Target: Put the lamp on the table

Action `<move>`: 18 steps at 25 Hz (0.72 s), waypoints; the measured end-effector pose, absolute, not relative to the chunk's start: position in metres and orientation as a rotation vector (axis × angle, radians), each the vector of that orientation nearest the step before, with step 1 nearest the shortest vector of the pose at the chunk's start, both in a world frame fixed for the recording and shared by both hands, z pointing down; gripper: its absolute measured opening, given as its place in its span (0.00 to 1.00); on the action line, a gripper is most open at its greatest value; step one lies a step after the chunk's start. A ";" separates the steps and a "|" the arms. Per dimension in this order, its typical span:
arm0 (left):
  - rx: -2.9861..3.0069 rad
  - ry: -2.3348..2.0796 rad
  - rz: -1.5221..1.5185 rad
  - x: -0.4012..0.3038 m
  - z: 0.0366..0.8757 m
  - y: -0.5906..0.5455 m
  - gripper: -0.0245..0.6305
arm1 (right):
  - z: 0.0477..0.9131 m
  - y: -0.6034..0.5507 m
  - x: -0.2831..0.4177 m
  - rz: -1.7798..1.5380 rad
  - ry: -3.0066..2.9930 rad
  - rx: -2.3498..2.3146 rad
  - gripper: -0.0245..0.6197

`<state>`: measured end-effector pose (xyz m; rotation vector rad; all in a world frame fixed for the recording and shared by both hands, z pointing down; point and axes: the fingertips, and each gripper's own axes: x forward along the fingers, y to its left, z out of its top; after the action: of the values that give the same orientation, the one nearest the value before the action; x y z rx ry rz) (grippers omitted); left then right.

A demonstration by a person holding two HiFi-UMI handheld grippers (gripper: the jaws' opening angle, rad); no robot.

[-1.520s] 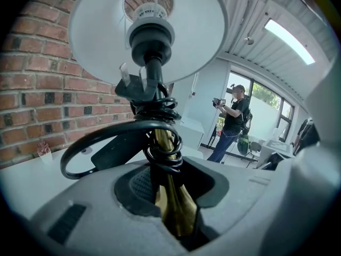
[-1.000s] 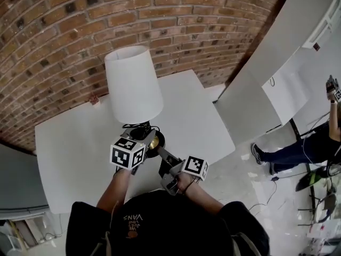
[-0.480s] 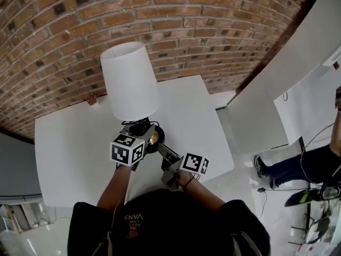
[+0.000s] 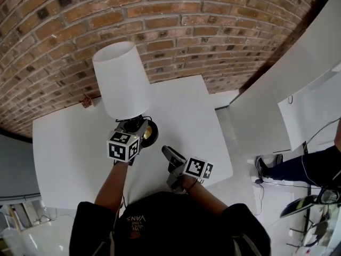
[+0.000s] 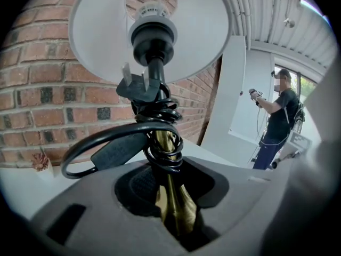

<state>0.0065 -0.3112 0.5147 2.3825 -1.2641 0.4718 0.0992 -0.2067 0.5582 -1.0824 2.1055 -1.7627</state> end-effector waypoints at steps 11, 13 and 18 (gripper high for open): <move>2.389 -1.390 0.533 0.002 0.551 -0.369 0.22 | 0.575 -0.230 0.146 -1.713 2.063 -1.210 0.23; 2.403 -1.400 0.540 0.002 0.555 -0.379 0.22 | 0.578 -0.234 0.151 -1.712 2.052 -1.229 0.23; 2.429 -1.427 0.531 -0.001 0.565 -0.399 0.22 | 0.588 -0.239 0.158 -1.707 2.036 -1.281 0.23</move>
<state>-0.0008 -0.3988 0.5649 2.4293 -1.4268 0.5308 0.1585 -0.2394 0.5877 -1.2806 2.0360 -1.7066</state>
